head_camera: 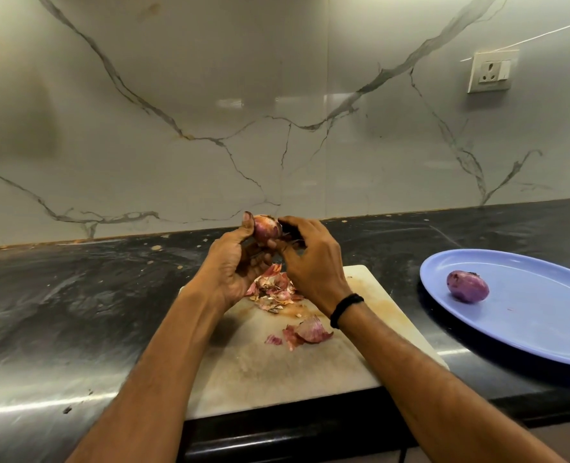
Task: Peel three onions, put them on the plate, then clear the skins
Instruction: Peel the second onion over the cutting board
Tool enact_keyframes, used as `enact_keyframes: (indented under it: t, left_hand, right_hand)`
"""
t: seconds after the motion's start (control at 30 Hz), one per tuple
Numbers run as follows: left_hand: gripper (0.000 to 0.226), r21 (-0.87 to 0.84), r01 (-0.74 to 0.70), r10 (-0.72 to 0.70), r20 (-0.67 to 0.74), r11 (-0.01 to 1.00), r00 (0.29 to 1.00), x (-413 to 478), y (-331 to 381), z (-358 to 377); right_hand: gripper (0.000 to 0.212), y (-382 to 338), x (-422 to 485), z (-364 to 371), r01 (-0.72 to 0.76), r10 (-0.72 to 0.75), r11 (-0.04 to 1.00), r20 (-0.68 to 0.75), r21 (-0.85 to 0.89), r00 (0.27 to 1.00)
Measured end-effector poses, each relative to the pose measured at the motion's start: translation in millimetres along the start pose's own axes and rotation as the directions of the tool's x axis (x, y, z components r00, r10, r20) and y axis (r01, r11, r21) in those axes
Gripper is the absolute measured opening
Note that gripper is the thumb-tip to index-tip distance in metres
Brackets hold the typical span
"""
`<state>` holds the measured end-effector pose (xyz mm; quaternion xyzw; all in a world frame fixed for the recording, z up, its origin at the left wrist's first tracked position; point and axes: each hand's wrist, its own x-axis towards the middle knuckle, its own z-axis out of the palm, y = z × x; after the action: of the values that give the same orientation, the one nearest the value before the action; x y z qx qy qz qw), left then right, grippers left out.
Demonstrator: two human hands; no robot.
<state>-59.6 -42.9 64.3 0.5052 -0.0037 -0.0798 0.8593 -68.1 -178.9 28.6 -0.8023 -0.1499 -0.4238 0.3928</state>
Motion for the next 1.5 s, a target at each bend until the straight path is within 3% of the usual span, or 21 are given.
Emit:
enact_keyframes:
  t: [0.2,0.37,0.53,0.63,0.87,1.0,1.5]
  left_hand:
    - [0.052,0.071,-0.01,0.008,0.035,0.997,0.999,5.0,-2.2,-4.4]
    - [0.04,0.257,-0.062,0.063,0.004,0.964,0.998,0.2,-2.0,-3.5]
    - [0.03,0.283,-0.129,0.125,0.031,0.95,0.992,-1.8,-1.4,-1.5]
    - [0.028,0.23,-0.156,0.145,0.065,0.961,0.987,0.1,-3.1,-1.5]
    - [0.025,0.168,-0.216,0.203,0.094,0.962,0.975,1.6,-1.5,-1.8]
    - [0.023,0.166,-0.21,0.191,0.125,0.963,0.974,2.4,-0.9,-4.0]
    - [0.027,0.165,-0.221,0.198,0.146,0.961,0.969,1.2,-2.6,-2.2]
  right_hand:
    - [0.051,-1.2,1.8,-2.9,-0.074,0.071,0.996,0.053,0.046,0.996]
    - [0.04,-0.5,3.6,-4.9,-0.19,0.174,0.971,0.114,0.148,0.978]
    - [0.029,6.9,6.6,-3.1,-0.389,0.348,0.844,0.175,0.37,0.921]
    - [0.031,7.9,7.4,-4.2,-0.431,0.381,0.791,0.201,0.435,0.903]
    - [0.047,1.8,5.2,-6.6,-0.211,0.188,0.926,0.102,0.312,0.977]
    - [0.04,-0.3,4.4,-6.5,-0.107,0.091,0.961,0.073,0.257,0.993]
    - [0.03,3.6,2.7,-3.3,0.025,-0.019,0.989,-0.047,0.145,0.999]
